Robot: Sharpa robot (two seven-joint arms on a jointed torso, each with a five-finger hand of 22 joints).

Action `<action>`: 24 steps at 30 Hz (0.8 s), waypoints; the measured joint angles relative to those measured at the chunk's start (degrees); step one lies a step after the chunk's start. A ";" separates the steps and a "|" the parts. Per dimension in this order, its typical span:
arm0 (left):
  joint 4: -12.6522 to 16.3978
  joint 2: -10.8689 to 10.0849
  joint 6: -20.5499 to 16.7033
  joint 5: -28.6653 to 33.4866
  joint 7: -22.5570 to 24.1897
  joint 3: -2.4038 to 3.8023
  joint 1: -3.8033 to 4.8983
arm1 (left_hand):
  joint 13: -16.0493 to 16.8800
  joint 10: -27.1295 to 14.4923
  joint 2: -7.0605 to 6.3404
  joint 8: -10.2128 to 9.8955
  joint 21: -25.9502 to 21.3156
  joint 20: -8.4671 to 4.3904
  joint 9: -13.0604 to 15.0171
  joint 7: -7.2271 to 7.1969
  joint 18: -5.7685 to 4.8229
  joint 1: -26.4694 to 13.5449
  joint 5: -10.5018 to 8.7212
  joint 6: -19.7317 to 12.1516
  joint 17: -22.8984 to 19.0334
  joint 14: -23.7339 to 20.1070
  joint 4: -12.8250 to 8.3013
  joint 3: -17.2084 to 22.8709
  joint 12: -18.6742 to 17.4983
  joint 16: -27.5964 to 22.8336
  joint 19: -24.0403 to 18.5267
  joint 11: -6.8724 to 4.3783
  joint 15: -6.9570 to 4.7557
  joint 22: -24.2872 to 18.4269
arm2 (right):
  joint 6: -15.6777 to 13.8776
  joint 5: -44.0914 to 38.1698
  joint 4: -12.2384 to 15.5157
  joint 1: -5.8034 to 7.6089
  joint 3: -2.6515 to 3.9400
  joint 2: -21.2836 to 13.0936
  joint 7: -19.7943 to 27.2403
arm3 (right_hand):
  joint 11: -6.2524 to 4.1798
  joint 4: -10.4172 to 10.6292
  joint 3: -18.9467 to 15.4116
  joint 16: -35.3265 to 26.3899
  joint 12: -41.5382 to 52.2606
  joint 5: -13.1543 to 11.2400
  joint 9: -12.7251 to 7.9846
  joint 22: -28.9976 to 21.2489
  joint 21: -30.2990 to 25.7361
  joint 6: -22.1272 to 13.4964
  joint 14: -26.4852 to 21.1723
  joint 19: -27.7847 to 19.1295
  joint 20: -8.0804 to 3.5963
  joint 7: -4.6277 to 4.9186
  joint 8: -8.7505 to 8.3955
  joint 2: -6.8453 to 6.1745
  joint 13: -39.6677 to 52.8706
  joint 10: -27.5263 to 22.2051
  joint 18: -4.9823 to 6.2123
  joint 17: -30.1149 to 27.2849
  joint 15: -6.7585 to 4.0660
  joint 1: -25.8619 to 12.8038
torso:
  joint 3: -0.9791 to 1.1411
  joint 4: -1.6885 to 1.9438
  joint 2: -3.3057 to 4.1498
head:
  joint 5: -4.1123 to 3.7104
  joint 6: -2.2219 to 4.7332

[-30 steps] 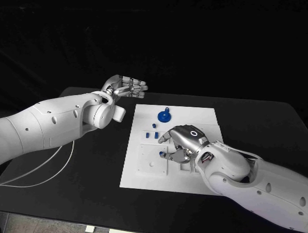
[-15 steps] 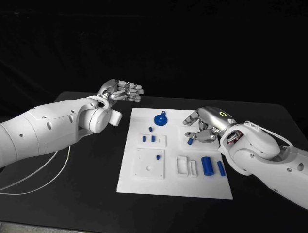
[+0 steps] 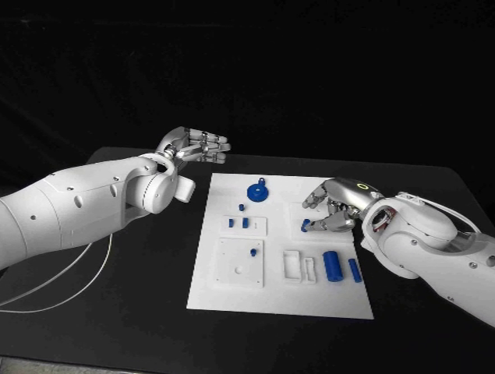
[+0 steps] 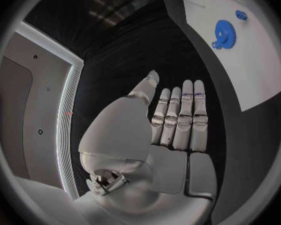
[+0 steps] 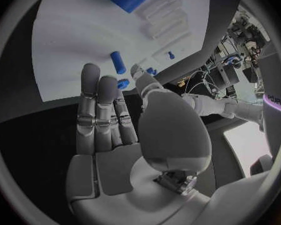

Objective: Assemble the parts on the task board

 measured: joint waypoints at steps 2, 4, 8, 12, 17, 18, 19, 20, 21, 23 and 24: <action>-0.02 0.02 0.00 0.00 0.00 0.00 0.00 | 0.00 0.00 0.00 0.00 0.00 0.00 0.00 0.00 0.00 0.00 0.00 0.00 0.00 0.00 0.00 0.00 0.00 0.00 0.00 0.00 0.00 0.00 | 1.06 0.01 -0.27 0.00 0.00 0.20 -0.03 | 0.00 0.06 -0.07 0.00 0.00 0.00 0.00 -0.14 0.00 0.00 0.00 0.00 0.00 0.00 0.00 0.29 0.00 0.00 0.01 0.00 0.00 0.29 | -0.01 0.00 -0.01 | -0.03 0.04; -0.03 0.03 0.00 0.00 0.00 0.00 0.00 | 0.00 0.00 0.00 0.00 0.00 0.00 0.00 0.00 0.00 0.00 0.00 0.00 0.00 0.00 0.00 0.00 0.00 0.00 0.00 0.00 0.00 0.00 | 1.89 0.01 -0.45 0.00 0.00 0.35 -0.06 | -0.02 0.06 -0.06 0.00 0.00 0.18 0.00 -0.31 0.00 0.00 0.00 0.00 0.00 0.00 0.00 0.29 0.00 0.02 0.02 -0.06 0.00 0.28 | -0.01 0.01 -0.01 | -0.07 0.05; -0.08 0.04 0.00 0.00 -0.01 0.00 0.00 | 0.00 0.00 0.00 0.00 0.00 0.00 0.00 0.00 0.00 0.00 0.00 0.00 0.00 0.00 0.00 0.00 0.00 0.00 0.00 0.00 0.00 0.00 | 3.29 0.01 -0.66 -0.01 0.00 0.68 -0.08 | -0.44 -0.40 0.40 0.00 0.00 0.60 0.00 -0.56 0.00 0.13 0.00 0.00 0.00 0.14 0.00 0.70 0.00 0.47 0.01 -0.06 0.00 0.70 | -0.02 0.01 -0.01 | -0.09 0.05; -0.14 0.06 0.00 0.00 -0.01 0.00 0.00 | 0.00 0.00 0.00 0.00 0.00 0.00 0.00 0.00 0.00 0.00 0.00 0.00 0.00 0.00 0.00 0.00 0.00 0.00 0.00 0.00 0.00 0.00 | 4.23 0.01 -0.87 -0.01 -0.08 1.03 -0.08 | -0.76 -2.25 5.05 0.00 0.00 -0.78 -0.04 -0.70 0.70 1.24 0.00 0.00 0.00 0.83 0.00 1.33 0.00 2.43 0.00 -0.07 0.00 0.08 | -0.03 0.02 -0.01 | -0.07 0.01; -0.19 0.09 0.01 0.00 -0.02 0.00 0.00 | 0.00 0.00 0.00 0.00 0.00 0.00 0.00 0.00 0.00 0.00 0.00 0.00 0.00 -0.20 0.00 0.00 0.00 0.00 0.00 0.00 -0.20 -0.12 | 4.82 -0.01 -1.10 -0.01 -0.19 1.42 -0.08 | -1.02 -3.47 10.83 0.00 0.00 -1.45 -0.04 -0.77 1.26 2.51 0.15 0.00 0.00 1.27 0.00 1.20 0.00 3.13 -0.02 -0.10 -0.16 -1.54 | -0.05 0.01 -0.01 | -0.07 -0.12; -0.20 0.09 0.01 0.00 -0.02 0.00 0.00 | 0.00 0.00 0.00 0.00 0.00 0.00 0.00 0.00 0.00 0.00 0.00 0.00 0.00 -0.21 0.00 0.00 0.00 0.00 0.00 0.00 -0.21 -0.15 | 4.87 -0.02 -1.14 -0.01 -0.22 1.51 -0.08 | -1.03 -3.60 11.99 0.00 0.00 -1.80 -0.03 -0.77 1.32 2.95 0.15 0.00 0.00 1.39 0.00 1.09 0.00 3.51 -0.02 -0.10 -0.16 -1.83 | -0.05 0.01 -0.01 | -0.07 -0.13; -0.20 0.10 0.01 0.00 -0.02 0.00 0.00 | 0.00 0.00 0.00 0.00 0.00 0.00 0.00 0.00 0.00 0.00 0.00 0.00 0.00 -0.21 0.00 0.00 0.00 0.00 0.00 0.00 -0.21 -0.15 | 4.90 -0.03 -1.17 -0.01 -0.26 1.60 -0.08 | -1.11 -3.67 12.89 0.00 0.00 -1.91 -0.03 -0.77 1.37 3.10 0.15 0.00 0.00 1.54 0.00 1.30 0.00 3.85 -0.02 -0.10 -0.16 -2.11 | -0.05 0.01 -0.01 | -0.07 -0.15; -0.21 0.10 0.01 0.00 -0.02 0.00 0.00 | 0.00 0.00 0.00 0.00 0.00 0.00 0.00 0.00 0.00 0.00 0.00 0.00 0.00 -0.21 0.00 0.00 0.00 0.00 0.00 0.00 -0.21 -0.15 | 4.93 -0.04 -1.22 -0.01 -0.31 1.71 -0.07 | -1.13 -3.73 13.77 0.00 0.00 -2.30 -0.03 -0.77 1.60 3.22 0.15 0.00 0.00 1.64 0.00 1.34 0.00 4.02 -0.03 -0.08 -0.16 -2.15 | -0.05 0.01 -0.01 | -0.08 -0.15; -0.21 0.11 0.01 0.00 -0.02 0.00 0.00 | 0.00 0.00 0.00 0.00 0.00 0.00 0.00 0.00 0.00 0.00 0.00 0.00 0.00 -0.21 0.00 0.00 0.00 0.00 0.00 0.00 -0.21 -0.15 | 4.95 -0.06 -1.27 -0.01 -0.35 1.79 -0.07 | -1.23 -3.85 15.22 0.00 0.00 -2.79 -0.03 -0.76 1.68 3.54 0.15 0.00 0.00 1.68 0.00 1.03 0.00 4.36 -0.03 -0.03 -0.16 -2.46 | -0.05 0.01 -0.01 | -0.10 -0.18; -0.22 0.12 0.01 0.00 -0.02 0.00 0.00 | 0.00 0.00 0.00 0.00 0.00 0.00 0.00 0.00 0.00 0.00 0.00 0.00 0.00 -0.21 0.00 0.00 0.00 0.00 0.00 0.00 -0.21 -0.14 | 4.98 -0.09 -1.37 -0.01 -0.45 1.94 -0.06 | -1.37 -4.01 17.21 0.23 0.00 -3.72 -0.03 -0.69 2.00 4.14 0.22 0.00 0.00 1.67 0.00 1.05 0.00 5.07 -0.04 0.05 -0.23 -2.60 | -0.05 0.01 -0.01 | -0.12 -0.20; -0.23 0.12 0.01 0.00 -0.02 0.00 0.00 | 0.00 0.00 0.00 0.00 0.00 0.00 0.00 0.00 0.00 0.00 0.00 0.00 0.00 -0.21 0.00 0.00 0.00 0.00 0.00 0.00 -0.21 -0.14 | 5.00 -0.13 -1.45 -0.01 -0.55 2.04 -0.06 | -1.52 -4.08 18.10 0.33 0.00 -4.09 -0.03 -0.61 2.01 4.53 0.34 0.00 0.00 1.69 0.00 1.28 0.00 5.68 -0.04 0.09 -0.35 -2.83 | -0.04 0.01 -0.01 | -0.13 -0.21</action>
